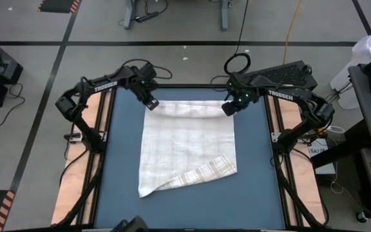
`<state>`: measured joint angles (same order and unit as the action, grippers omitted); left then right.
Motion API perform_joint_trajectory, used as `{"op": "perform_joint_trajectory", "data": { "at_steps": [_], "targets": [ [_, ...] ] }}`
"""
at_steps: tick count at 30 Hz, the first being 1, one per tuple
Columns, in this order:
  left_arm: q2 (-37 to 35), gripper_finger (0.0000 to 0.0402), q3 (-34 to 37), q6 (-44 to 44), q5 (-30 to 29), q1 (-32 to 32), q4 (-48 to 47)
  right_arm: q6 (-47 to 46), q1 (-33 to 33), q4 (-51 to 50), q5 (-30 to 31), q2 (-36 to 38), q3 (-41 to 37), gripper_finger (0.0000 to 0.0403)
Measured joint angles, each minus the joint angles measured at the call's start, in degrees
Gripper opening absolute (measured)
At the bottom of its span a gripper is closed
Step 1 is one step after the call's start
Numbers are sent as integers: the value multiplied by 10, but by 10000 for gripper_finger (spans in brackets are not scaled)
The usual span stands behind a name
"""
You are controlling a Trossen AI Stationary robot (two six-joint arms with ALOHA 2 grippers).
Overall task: Roll towel
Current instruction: Fold the white towel
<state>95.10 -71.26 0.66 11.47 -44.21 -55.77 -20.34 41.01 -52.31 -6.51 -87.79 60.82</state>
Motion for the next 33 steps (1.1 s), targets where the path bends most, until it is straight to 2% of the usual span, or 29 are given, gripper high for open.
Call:
{"op": "perform_joint_trajectory", "data": {
  "at_steps": [4,11,14,17,20,24,27,30,33],
  "targets": [
    [0,88,6,-4,33,18,-41,-8,-14,-39,-37,0,0,50],
    [-6,197,6,-25,32,50,-90,-45,-60,-92,-56,8,0,134],
    [-9,226,6,-30,75,69,-126,-56,-100,-102,-88,27,0,158],
    [-11,238,6,13,155,100,-135,-84,-150,-101,-102,48,0,168],
    [-13,239,6,31,198,140,-136,-131,-202,-91,-102,60,0,167],
    [-13,239,6,-5,199,200,-136,-197,-264,-65,-96,62,0,159],
    [-13,239,6,-45,196,252,-130,-229,-304,-26,-65,61,-11,151],
    [-13,239,6,-83,169,307,-106,-262,-333,14,-39,60,-41,142],
    [-13,239,7,-124,118,355,-78,-288,-356,91,-39,60,-84,132]
  ]
}}
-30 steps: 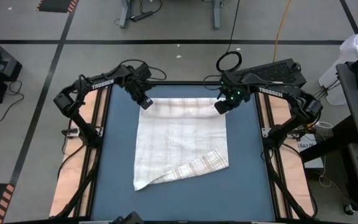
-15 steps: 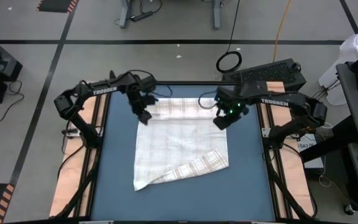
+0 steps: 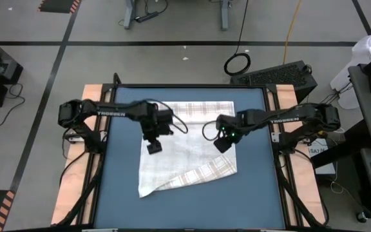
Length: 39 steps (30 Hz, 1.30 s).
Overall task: Roll towel
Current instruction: Fold the white towel
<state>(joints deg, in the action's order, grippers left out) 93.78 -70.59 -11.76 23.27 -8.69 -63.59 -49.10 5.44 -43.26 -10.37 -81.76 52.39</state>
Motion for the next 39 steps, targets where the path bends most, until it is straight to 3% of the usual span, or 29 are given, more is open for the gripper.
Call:
{"op": "perform_joint_trajectory", "data": {
  "at_steps": [6,12,17,21,27,33,39],
  "targets": [
    [0,239,0,-76,-57,66,72,-86,-38,118,4,0,-81,110],
    [3,239,21,-136,-72,96,139,-159,-82,131,81,0,-102,87],
    [3,239,63,-162,-79,105,133,-194,-101,136,116,0,-108,75],
    [3,239,104,-234,-97,108,134,-218,-106,136,138,-18,-109,67],
    [0,239,132,-250,-104,141,138,-226,-116,186,115,-56,-110,59],
    [0,239,132,-251,-128,171,161,-243,-146,173,103,-61,-110,54],
    [0,239,132,-255,-131,178,182,-233,-182,172,38,-57,-110,54]
  ]
}}
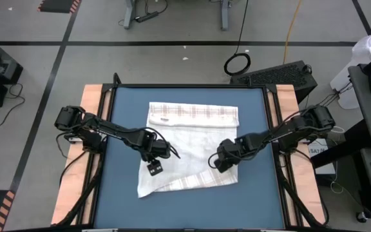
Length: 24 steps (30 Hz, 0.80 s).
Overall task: Roll towel
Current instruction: Fold the white towel
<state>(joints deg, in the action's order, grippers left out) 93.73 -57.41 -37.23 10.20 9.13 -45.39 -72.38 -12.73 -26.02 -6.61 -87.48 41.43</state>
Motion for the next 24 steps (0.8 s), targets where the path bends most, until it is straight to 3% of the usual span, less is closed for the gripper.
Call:
{"op": "perform_joint_trajectory", "data": {
  "at_steps": [10,24],
  "targets": [
    [0,239,0,0,-3,0,33,-27,-75,66,-66,0,0,54],
    [0,239,0,0,18,10,28,-177,-228,154,-104,0,0,61]
  ]
}}
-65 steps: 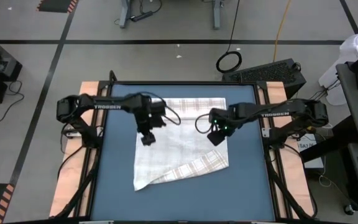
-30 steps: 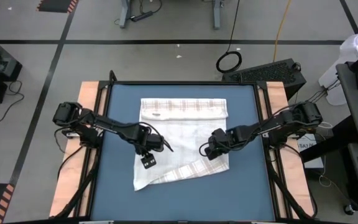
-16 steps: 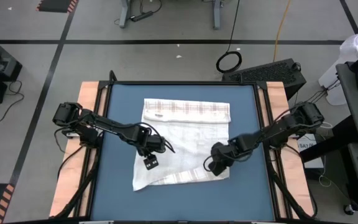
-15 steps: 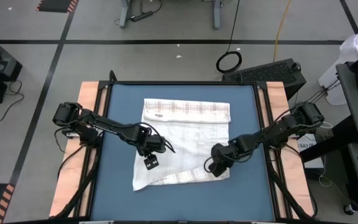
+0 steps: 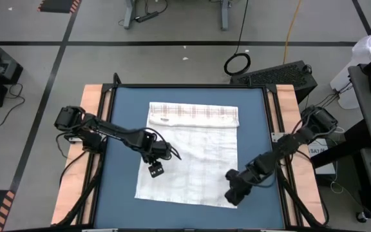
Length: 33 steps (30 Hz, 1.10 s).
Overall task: Roll towel
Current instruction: Fold the white towel
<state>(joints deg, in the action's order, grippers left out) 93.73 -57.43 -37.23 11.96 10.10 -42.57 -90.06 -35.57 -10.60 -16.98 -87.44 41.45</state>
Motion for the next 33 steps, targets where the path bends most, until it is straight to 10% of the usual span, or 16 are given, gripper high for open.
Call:
{"op": "perform_joint_trajectory", "data": {
  "at_steps": [14,25,33],
  "targets": [
    [-133,239,-14,-1,-68,-15,-7,-49,40,-138,143,62,52,113],
    [-201,239,-13,136,-87,-178,-101,195,359,-360,197,238,58,131],
    [-209,239,-40,263,-54,-250,-108,440,617,-341,125,252,58,144]
  ]
}}
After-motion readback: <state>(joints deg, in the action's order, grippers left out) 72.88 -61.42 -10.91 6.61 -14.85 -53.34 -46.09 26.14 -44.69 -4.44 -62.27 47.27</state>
